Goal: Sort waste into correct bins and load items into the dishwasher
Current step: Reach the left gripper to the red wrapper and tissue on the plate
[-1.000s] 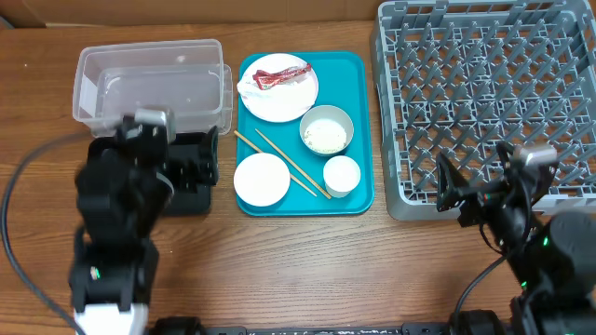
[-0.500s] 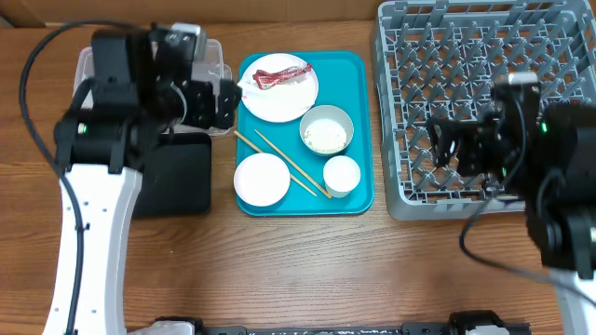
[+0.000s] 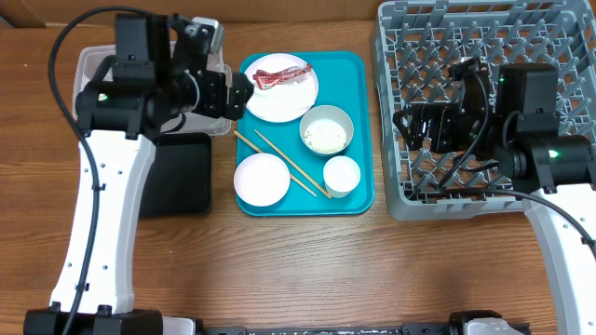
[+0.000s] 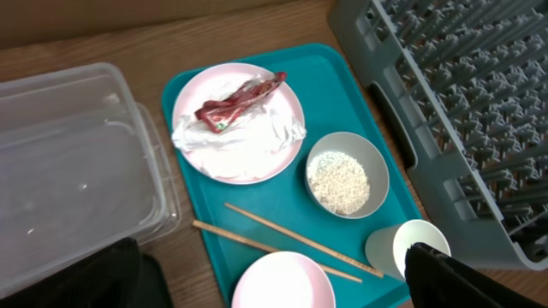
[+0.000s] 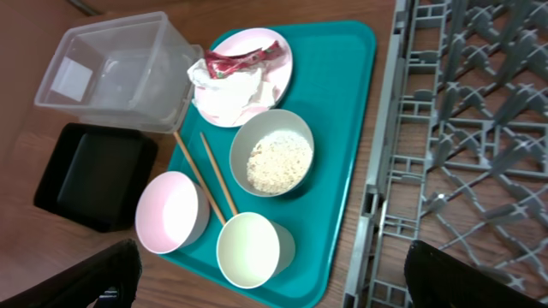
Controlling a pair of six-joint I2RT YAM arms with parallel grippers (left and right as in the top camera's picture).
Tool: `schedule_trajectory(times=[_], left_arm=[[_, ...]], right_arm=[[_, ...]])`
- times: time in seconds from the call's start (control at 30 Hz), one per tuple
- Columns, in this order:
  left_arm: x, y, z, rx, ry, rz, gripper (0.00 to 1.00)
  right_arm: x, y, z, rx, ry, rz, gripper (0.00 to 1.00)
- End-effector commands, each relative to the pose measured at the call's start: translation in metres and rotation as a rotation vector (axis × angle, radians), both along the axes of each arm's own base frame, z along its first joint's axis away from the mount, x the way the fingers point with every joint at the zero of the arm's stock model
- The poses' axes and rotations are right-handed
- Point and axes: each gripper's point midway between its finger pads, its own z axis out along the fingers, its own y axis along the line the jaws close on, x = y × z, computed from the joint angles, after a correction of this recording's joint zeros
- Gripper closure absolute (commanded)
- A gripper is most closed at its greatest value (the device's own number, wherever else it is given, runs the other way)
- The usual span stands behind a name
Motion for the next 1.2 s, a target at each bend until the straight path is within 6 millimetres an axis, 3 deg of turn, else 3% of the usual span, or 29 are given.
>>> schedule_trajectory(times=[0.0,0.17,0.3,0.4,0.5,0.67,0.83,1.17], left_arm=[[0.009,-0.017,0.012,0.066,-0.058,-0.041,0.0],[0.039,-0.027,0.023,0.171,-0.076,0.063,0.0],[0.072,-0.037,0.017,0.132,-0.033,0.163,0.0],[0.099,-0.044,-0.01,0.069,0.039,0.252,0.04],[0.124,-0.051,-0.056,0.009,0.145,0.36,0.1],[0.141,-0.064,-0.123,0.004,0.254,0.411,0.07],[0.148,-0.057,-0.18,-0.005,0.361,0.566,0.01],[0.167,-0.063,-0.21,-0.048,0.351,0.617,0.0]], right_arm=[[-0.002,0.008,0.016,0.038,-0.035,0.035,0.0],[-0.004,0.009,0.015,0.044,-0.02,0.037,0.0],[-0.007,0.009,0.012,0.043,-0.004,0.036,0.0],[-0.01,0.009,0.009,0.042,0.015,0.036,0.0],[-0.013,0.008,0.007,0.04,0.032,0.035,0.0],[-0.015,0.008,0.004,0.04,0.048,0.035,0.0],[-0.016,0.008,0.004,0.039,0.049,0.035,0.0],[-0.015,0.008,0.003,0.039,0.053,0.035,0.0]])
